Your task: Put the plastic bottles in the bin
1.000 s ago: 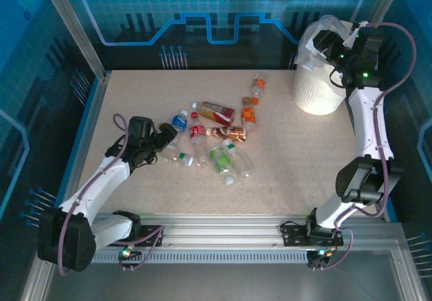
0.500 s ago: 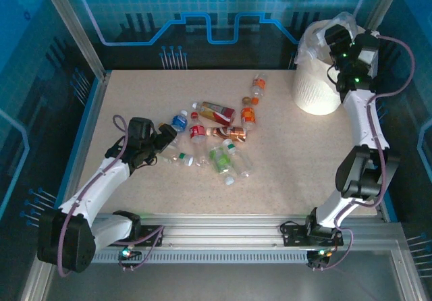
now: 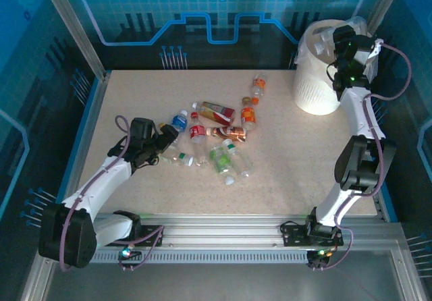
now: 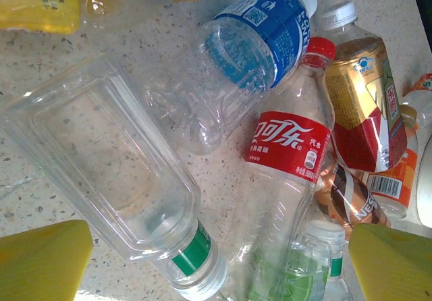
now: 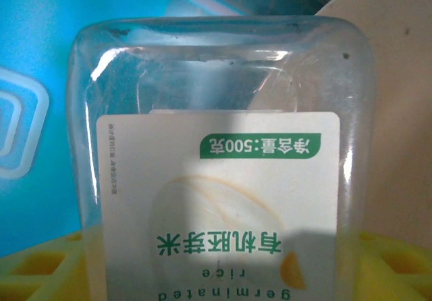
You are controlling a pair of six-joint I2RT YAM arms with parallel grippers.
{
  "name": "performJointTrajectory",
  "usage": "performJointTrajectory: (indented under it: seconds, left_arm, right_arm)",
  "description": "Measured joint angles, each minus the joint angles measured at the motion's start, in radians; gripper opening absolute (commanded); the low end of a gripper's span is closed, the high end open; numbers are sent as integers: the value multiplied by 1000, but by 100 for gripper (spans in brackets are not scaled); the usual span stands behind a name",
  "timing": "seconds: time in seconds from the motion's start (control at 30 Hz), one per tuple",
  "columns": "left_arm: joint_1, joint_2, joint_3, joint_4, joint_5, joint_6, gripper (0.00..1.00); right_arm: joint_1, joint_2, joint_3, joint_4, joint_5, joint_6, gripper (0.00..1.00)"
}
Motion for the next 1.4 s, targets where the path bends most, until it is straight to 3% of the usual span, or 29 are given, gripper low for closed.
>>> performJointTrajectory:
  seconds: [0.4,0.53,0.7,1.4]
  left_arm:
    - [0,7,0,0,1,0,99]
    - [0,7,0,-1,0,1,99]
    - [0,7,0,-1,-3,1,99]
    - [0,6,0,-11,-25,1,99]
  right_arm:
    - [60,6,43,-70,327,33,87]
    - [64,-8,30,-75,369,47,90]
    - [63,-14,33,-82,369,40,100]
    - [62,-14,100,-213,202,-130,100]
